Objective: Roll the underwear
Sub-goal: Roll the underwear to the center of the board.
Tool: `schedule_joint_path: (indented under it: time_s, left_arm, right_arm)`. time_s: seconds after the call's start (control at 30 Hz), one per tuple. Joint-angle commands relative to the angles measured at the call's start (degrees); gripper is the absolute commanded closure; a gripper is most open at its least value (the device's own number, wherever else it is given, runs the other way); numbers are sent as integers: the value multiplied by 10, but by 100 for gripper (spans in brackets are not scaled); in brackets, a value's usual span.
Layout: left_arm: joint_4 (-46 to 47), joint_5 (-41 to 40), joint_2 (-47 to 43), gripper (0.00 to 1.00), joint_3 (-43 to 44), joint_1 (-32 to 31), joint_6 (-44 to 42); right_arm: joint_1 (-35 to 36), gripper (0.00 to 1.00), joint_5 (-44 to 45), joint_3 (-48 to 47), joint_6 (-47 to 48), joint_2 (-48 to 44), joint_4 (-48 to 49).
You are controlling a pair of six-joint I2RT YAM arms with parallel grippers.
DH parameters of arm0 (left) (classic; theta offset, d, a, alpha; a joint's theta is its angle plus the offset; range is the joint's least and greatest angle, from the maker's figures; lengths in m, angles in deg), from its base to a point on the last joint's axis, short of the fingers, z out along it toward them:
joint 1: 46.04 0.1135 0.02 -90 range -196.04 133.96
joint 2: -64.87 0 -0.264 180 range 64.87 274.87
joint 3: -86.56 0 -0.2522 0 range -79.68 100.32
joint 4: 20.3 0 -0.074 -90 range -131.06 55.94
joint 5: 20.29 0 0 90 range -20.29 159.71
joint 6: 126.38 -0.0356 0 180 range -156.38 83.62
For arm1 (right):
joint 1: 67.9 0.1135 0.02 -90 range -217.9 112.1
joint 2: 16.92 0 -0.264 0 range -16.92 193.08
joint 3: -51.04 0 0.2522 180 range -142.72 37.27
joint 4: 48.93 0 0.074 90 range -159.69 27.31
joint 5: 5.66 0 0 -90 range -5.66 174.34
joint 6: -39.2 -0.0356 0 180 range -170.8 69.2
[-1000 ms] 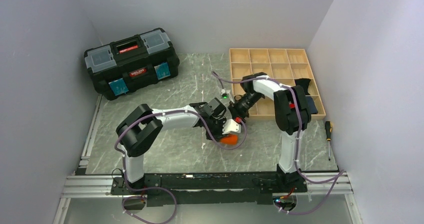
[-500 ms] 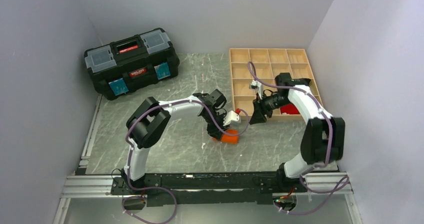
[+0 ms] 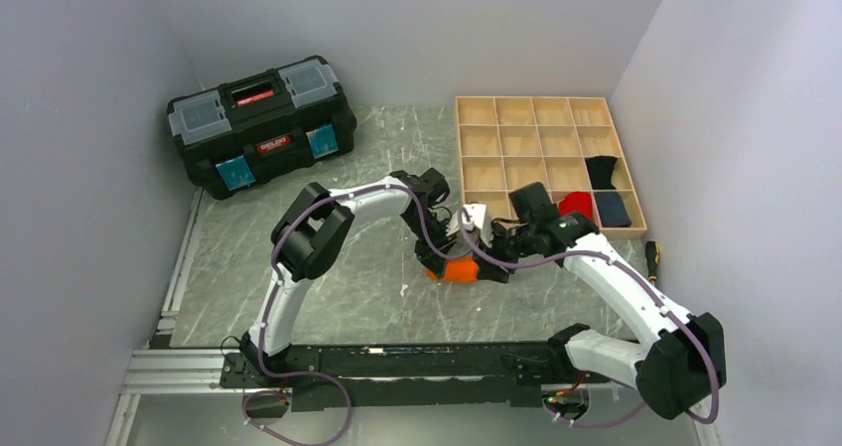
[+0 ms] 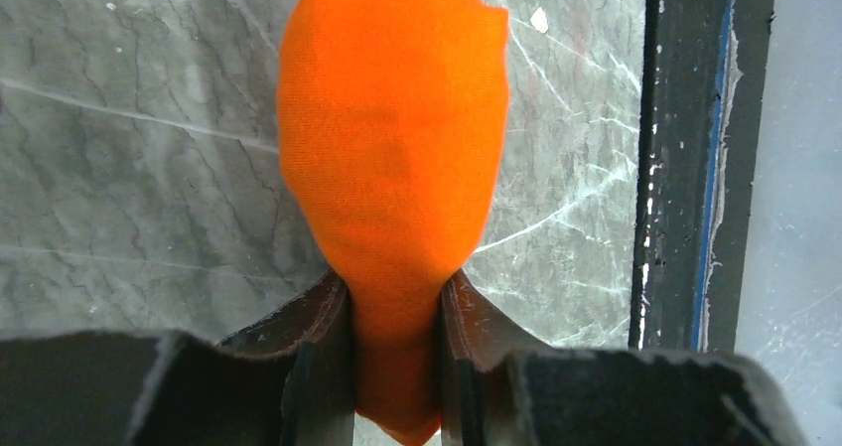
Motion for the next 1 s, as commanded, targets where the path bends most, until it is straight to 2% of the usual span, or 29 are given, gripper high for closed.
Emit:
schedule_joint_path:
  time_s: [0.0, 0.23, 0.47, 0.97]
  left_arm:
    - [-35, -79, 75, 100, -26, -4, -15]
    - [-47, -63, 85, 100, -16, 2, -12]
    - [-43, -67, 89, 100, -14, 4, -8]
    - [-44, -65, 95, 100, -10, 4, -7]
  right_arm:
    - [72, 44, 94, 14, -20, 12, 73]
    - [152, 44, 156, 10, -3, 71, 107]
    - [166, 44, 154, -2, 4, 133, 120]
    - [181, 43, 209, 11, 3, 152, 183]
